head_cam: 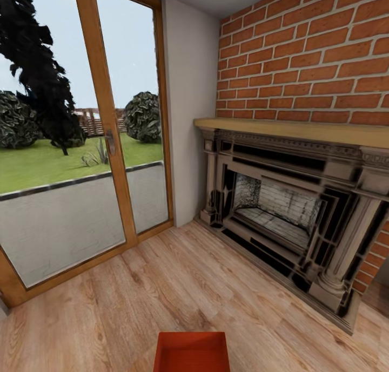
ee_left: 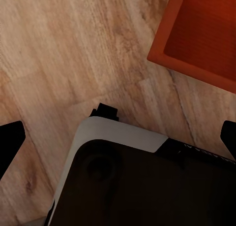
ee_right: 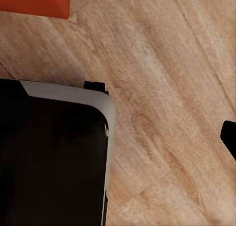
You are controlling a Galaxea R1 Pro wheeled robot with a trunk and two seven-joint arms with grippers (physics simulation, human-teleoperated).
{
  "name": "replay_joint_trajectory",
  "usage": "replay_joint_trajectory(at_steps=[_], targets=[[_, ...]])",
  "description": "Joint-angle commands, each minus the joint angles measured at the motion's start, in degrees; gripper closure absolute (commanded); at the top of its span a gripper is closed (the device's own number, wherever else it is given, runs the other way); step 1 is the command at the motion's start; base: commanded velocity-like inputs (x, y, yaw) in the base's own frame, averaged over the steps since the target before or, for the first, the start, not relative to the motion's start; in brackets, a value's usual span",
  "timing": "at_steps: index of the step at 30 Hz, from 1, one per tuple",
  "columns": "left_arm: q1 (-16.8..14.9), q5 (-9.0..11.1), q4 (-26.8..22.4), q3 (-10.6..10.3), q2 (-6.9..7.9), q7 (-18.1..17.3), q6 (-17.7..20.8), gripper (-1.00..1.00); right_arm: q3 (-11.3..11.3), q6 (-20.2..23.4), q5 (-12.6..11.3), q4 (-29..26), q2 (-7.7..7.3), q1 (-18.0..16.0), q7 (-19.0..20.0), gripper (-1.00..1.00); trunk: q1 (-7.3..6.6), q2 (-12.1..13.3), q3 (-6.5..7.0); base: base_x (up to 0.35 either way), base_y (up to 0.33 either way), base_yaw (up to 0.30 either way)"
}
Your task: Move the two storage containers from the living room to the garage. In the garage, place one container on the floor and stack the other container on top of it (either order is fine).
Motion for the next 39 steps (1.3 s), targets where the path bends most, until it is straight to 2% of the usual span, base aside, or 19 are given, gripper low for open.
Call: replay_joint_trajectory(at_steps=[1, 18, 39], targets=[[-0.03, 0.27, 0.02, -0.19, -0.01, 0.12, -0.12, -1.00, 0.48, -0.27, -0.41, 0.15, 0.04, -0.07, -0.02, -1.00, 0.00, -0.05, -0.07, 0.000, 0.000, 0.000], [-0.03, -0.05, -0.08, -0.42, -0.15, 0.12, -0.11, -1.00, 0.46, -0.34, -0.41, 0.15, 0.08, -0.09, -0.01, -1.00, 0.00, -0.05, -0.10, 0.000, 0.000, 0.000], [-0.03, -0.12, -0.15, -0.50, -0.18, 0.12, -0.15, -1.00, 0.59, -0.30, -0.34, 0.15, 0.01, -0.07, 0.04, -1.00, 0.00, -0.05, -1.93, 0.000, 0.000, 0.000]])
